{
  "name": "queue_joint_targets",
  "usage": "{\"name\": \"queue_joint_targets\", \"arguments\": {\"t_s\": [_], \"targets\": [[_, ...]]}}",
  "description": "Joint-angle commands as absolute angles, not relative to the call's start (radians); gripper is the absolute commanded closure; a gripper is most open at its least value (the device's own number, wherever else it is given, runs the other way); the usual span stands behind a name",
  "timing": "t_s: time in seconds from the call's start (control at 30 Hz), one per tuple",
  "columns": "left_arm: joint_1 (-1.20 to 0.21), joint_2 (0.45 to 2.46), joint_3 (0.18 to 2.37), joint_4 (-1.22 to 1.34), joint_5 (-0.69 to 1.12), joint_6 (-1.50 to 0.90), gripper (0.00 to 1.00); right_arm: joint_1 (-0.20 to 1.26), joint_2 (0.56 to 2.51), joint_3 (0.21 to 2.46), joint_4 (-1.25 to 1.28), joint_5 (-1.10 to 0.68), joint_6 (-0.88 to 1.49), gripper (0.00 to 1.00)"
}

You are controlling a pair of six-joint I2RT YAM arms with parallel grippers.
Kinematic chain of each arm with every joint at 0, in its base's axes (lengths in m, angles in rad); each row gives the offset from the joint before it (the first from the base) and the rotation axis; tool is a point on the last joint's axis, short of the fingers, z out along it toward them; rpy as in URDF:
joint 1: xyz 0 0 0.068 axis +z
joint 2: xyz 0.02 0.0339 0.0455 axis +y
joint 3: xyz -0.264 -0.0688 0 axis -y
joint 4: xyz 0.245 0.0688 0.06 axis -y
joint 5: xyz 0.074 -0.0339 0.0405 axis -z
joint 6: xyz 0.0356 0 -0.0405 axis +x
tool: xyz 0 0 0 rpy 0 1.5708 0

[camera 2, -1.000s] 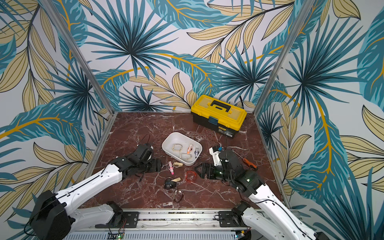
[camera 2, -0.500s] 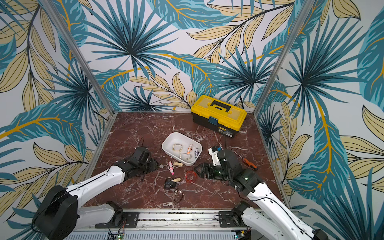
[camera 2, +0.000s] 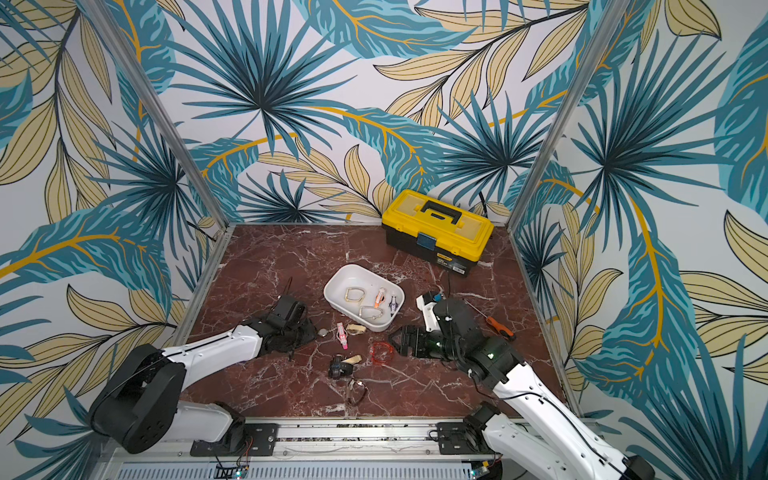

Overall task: Put the watch into the storage box
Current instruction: Pick up the watch at the center of the board.

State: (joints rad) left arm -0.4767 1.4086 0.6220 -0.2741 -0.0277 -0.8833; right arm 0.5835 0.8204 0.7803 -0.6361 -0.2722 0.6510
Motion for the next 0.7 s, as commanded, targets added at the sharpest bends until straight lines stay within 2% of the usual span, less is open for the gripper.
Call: {"name": "queue_joint_targets", "arguments": {"t_s": [0.0, 0.23, 0.67], "targets": [[-0.469, 1.43, 0.622, -0.238, -0.047, -0.887, 0.48, 0.589, 0.819, 0.755, -0.638, -0.283, 0.646, 0.06], [-0.461, 1.467, 0.629, -0.235, -0.037, -0.874, 0.59, 0.587, 0.818, 0.747, -0.636, -0.281, 0.647, 0.06], [-0.458, 1.452, 0.615, -0.255, -0.038, -0.845, 0.85, 0.589, 0.863, 0.727, -0.543, -0.35, 0.661, 0.06]]}}
